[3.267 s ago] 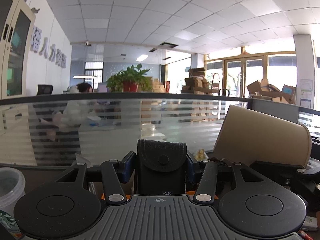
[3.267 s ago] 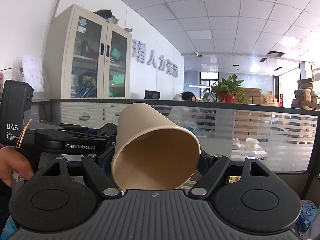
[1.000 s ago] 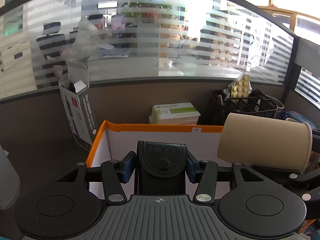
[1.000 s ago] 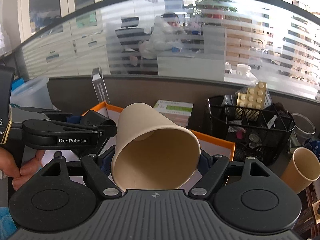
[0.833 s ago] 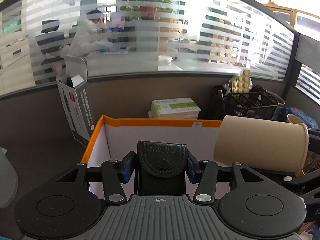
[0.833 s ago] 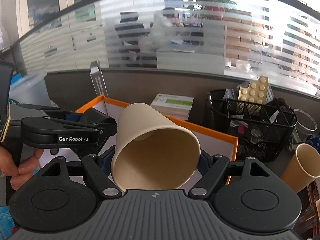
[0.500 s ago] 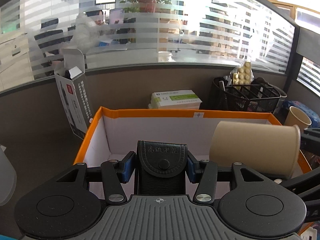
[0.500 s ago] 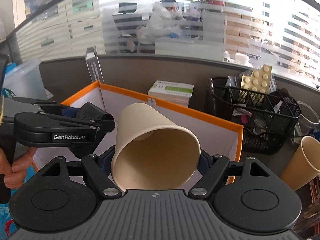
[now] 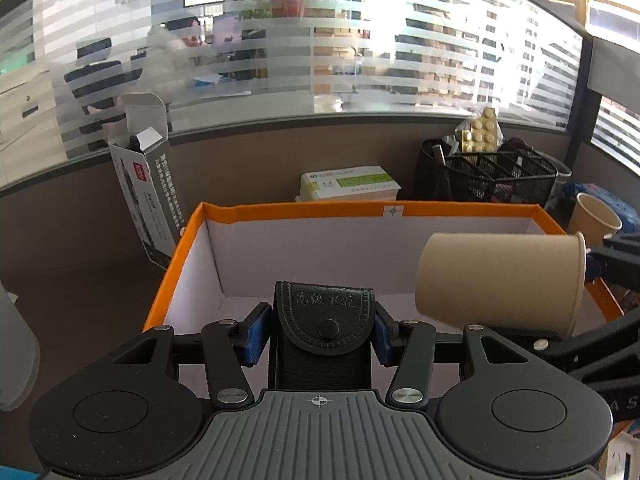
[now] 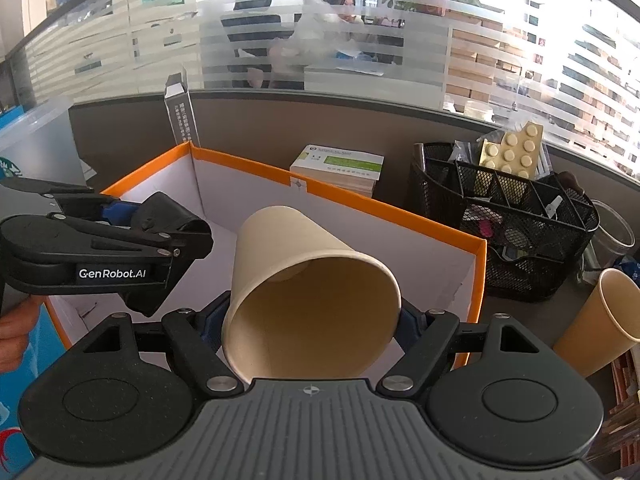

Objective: Organize rigid objects
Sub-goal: 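Carry the tan paper cup with the right gripper over the orange box, then lower the cup upright into the orange box and open the right gripper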

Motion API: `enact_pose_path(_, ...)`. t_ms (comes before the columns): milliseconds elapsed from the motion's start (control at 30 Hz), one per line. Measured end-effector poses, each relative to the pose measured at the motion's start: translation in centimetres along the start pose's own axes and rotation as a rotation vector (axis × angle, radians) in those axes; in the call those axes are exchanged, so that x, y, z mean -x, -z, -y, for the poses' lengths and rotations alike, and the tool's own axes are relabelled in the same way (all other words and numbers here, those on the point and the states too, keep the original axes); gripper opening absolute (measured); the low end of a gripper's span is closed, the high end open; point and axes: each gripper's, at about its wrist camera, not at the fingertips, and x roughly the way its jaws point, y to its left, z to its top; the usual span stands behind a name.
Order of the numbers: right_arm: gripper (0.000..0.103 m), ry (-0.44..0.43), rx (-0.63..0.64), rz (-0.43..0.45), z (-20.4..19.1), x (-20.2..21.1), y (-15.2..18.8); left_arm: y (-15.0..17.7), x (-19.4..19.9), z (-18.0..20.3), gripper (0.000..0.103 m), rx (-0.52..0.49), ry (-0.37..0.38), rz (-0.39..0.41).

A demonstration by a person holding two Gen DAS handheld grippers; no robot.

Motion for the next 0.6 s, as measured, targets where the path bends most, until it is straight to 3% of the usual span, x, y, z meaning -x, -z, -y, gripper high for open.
enact_pose_path(600, 0.076, 0.054, 0.085, -0.089, -0.5, -1.0, -0.2, 0.4, -0.4, 1.1, 0.049, -0.093, -0.034, -0.055)
